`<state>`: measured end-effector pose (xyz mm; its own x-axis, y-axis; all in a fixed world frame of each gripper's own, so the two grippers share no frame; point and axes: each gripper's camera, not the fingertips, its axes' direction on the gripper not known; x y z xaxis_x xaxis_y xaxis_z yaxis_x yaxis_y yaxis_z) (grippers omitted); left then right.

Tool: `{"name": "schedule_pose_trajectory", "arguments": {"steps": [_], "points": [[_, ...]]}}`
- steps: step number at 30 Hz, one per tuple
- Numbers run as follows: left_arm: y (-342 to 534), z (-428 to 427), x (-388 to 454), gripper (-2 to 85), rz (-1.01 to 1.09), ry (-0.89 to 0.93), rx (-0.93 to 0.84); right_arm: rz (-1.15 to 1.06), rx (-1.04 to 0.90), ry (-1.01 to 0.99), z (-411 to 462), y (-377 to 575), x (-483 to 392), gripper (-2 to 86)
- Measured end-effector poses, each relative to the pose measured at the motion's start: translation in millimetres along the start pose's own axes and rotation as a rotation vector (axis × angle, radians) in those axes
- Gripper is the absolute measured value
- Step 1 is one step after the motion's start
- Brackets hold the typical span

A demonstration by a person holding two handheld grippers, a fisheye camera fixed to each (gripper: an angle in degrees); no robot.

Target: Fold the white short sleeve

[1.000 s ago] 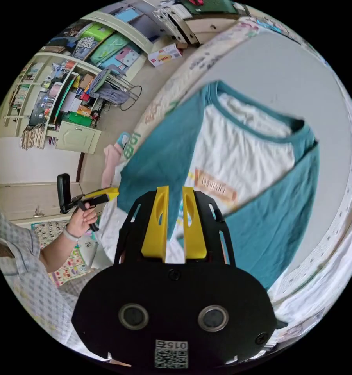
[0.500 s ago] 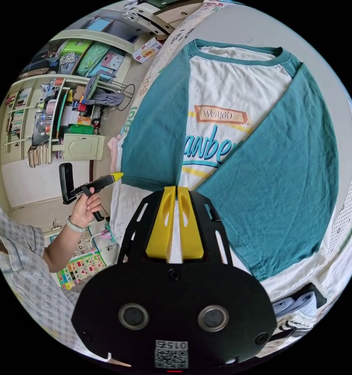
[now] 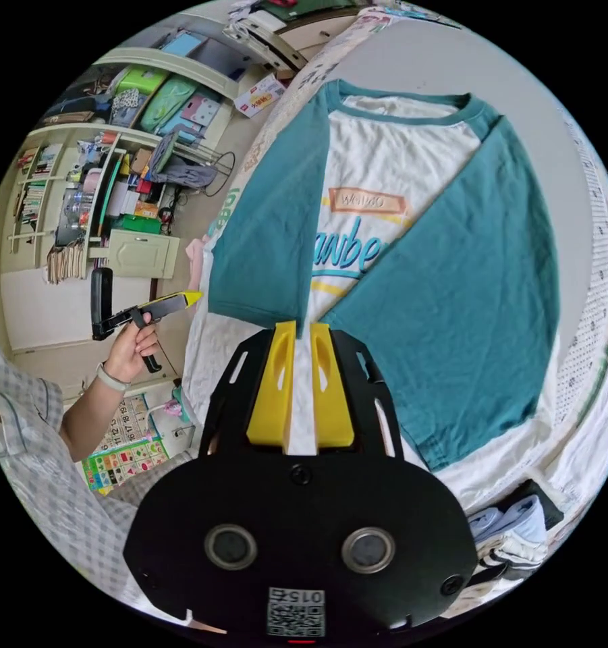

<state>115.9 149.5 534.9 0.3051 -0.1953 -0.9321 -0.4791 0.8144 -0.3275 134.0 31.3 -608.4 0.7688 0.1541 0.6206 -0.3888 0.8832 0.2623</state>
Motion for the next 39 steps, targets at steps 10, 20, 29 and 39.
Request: {"name": "schedule_pose_trajectory", "arguments": {"steps": [10,20,29,39], "points": [[-206,-36,84,8.1,0.356,0.012,0.226,0.101,0.335,0.189,-116,-49,126,7.8],[-359,28,118,9.7,0.278,0.082,0.069,0.109,0.284,0.206,-71,-85,164,7.6],[-391,33,118,0.4,0.290,0.057,-0.079,0.110,0.188,0.210,-34,-63,194,0.7],[-395,-44,162,-0.4,0.369,0.056,0.052,0.183,0.333,0.255,-75,-13,218,-0.6]]}}
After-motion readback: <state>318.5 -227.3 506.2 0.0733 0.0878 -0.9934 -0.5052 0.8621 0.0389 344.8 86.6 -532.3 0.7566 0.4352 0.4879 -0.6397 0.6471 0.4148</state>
